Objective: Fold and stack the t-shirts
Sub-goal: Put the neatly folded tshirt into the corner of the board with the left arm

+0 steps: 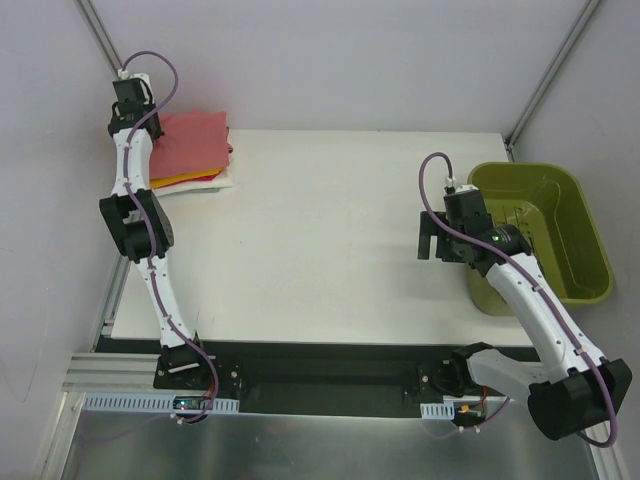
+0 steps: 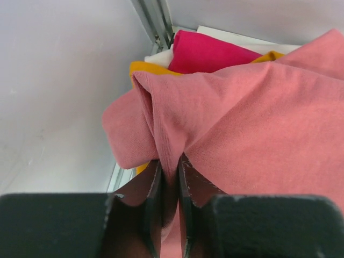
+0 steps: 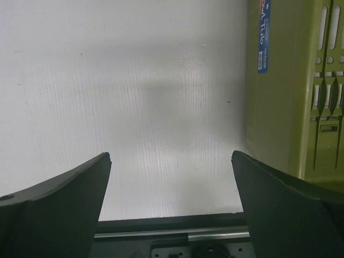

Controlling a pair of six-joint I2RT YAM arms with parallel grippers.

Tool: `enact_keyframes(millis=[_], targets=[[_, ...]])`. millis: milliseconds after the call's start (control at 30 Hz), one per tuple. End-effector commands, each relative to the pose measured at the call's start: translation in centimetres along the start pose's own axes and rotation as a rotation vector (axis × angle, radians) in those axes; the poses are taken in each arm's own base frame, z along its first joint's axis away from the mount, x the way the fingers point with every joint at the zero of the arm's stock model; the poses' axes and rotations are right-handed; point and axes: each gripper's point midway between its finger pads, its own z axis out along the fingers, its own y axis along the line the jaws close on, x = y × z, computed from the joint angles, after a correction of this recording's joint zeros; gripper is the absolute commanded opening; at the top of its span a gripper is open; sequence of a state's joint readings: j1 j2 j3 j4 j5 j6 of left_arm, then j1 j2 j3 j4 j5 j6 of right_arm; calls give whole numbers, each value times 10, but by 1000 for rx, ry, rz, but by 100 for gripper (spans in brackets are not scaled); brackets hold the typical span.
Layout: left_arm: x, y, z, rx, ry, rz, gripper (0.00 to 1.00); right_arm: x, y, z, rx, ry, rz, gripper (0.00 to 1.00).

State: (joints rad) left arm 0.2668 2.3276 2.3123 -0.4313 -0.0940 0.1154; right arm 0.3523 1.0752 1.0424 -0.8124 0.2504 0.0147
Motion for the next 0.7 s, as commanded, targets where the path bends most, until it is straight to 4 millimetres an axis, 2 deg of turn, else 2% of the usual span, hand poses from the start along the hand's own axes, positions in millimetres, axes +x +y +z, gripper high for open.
enact_keyframes(millis=[0, 100, 200, 267, 300, 333, 400, 433, 500, 667], targets=[[-20, 22, 4, -8, -84, -42, 14, -11, 0, -8, 8, -22, 2, 100], [-12, 28, 9, -42, -68, -31, 15, -11, 2, -7, 3, -15, 0, 99], [-3, 32, 12, -68, -48, -28, 20, -10, 3, -7, 0, -12, -4, 100], [1, 32, 9, -68, -38, -31, 37, -11, 3, -8, -2, -19, -1, 100], [1, 31, 7, -65, -37, -36, 52, -10, 2, -9, -3, -20, -2, 100], [1, 31, 3, -63, -35, -40, 72, -10, 3, -9, -11, -22, -1, 100], [-2, 30, -4, -59, -40, -62, 85, -10, 3, -12, -17, -33, 1, 100], [-6, 29, -10, -53, -49, -70, 99, -8, 3, -12, -21, -31, -1, 99], [-9, 26, -18, -36, -56, -93, 99, -8, 5, -15, -37, -43, 6, 100], [-7, 20, -44, -12, -52, -169, 99, 9, 9, -14, -72, -20, -6, 100]])
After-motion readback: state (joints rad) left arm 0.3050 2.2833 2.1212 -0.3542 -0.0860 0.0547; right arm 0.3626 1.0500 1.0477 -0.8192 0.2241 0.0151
